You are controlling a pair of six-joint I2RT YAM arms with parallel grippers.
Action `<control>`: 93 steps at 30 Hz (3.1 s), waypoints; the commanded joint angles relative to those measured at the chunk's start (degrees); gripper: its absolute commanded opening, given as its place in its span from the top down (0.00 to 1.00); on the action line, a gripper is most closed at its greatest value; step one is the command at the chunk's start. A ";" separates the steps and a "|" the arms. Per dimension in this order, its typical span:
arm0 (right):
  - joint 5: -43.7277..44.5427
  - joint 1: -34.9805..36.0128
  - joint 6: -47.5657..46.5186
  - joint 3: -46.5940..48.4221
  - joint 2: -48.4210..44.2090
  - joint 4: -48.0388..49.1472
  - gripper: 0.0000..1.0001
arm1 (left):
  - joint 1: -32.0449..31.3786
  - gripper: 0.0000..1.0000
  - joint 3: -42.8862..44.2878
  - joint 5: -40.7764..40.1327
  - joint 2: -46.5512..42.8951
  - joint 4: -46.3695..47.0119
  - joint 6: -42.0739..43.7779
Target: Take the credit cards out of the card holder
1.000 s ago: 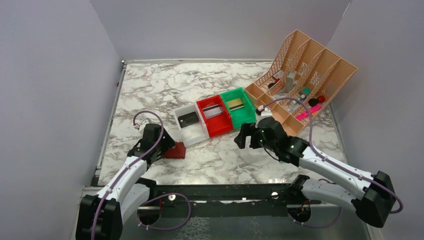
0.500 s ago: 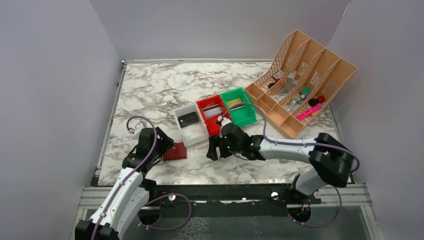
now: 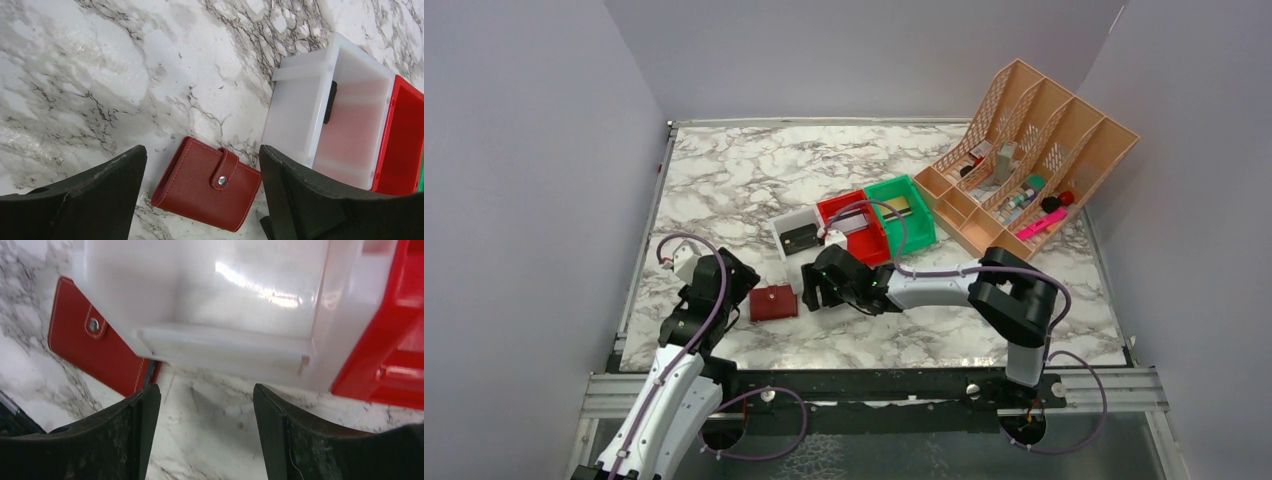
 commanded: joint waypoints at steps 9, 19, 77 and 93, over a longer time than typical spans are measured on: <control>5.00 0.22 -3.48 14.08 9.73 -2.61 0.28 | -0.20 0.11 0.33 -5.46 -0.34 -1.20 -1.72; -2.71 0.22 -4.61 17.59 12.24 -2.29 0.27 | -0.19 0.11 -2.90 -3.79 1.44 1.88 -2.04; 0.47 3.89 -5.00 -6.52 -7.69 -3.82 0.34 | -15.26 0.01 -4.74 14.20 -3.06 8.49 3.90; -11.91 3.98 6.91 -28.12 -22.74 9.80 0.46 | -15.28 0.12 -2.99 29.01 13.46 19.15 10.51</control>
